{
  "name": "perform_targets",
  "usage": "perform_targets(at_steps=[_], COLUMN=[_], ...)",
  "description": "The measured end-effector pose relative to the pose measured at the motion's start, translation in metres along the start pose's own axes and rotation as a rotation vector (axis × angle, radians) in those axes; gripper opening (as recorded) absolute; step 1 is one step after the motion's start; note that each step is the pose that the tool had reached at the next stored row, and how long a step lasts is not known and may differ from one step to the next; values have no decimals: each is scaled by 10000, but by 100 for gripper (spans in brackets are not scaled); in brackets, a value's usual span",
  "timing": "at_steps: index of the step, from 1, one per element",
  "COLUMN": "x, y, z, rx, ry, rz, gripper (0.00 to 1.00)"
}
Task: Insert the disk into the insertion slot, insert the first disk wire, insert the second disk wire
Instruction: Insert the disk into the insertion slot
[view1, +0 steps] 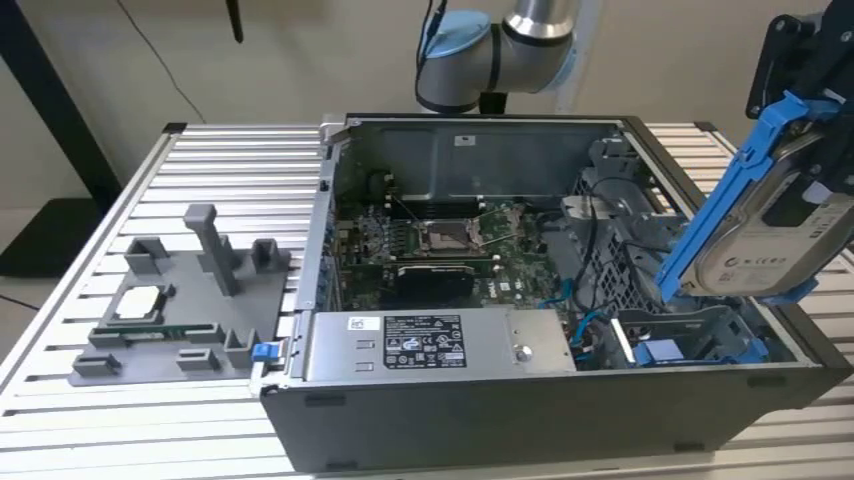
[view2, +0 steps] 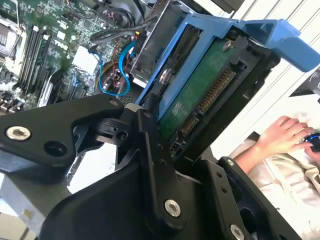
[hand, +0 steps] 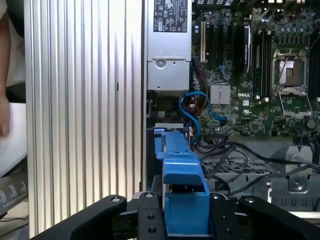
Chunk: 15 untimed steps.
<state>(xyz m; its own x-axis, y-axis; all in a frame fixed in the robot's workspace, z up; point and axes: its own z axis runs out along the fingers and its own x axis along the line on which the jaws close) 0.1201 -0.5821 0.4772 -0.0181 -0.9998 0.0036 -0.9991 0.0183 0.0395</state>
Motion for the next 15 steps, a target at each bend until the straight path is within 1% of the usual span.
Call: perform_targets(at_steps=[5, 15], x=[1, 2], y=[-4, -10], z=[91, 242], rx=[-6, -32], ry=[-2, -1], rz=[-1, -1], gripper=[0, 0])
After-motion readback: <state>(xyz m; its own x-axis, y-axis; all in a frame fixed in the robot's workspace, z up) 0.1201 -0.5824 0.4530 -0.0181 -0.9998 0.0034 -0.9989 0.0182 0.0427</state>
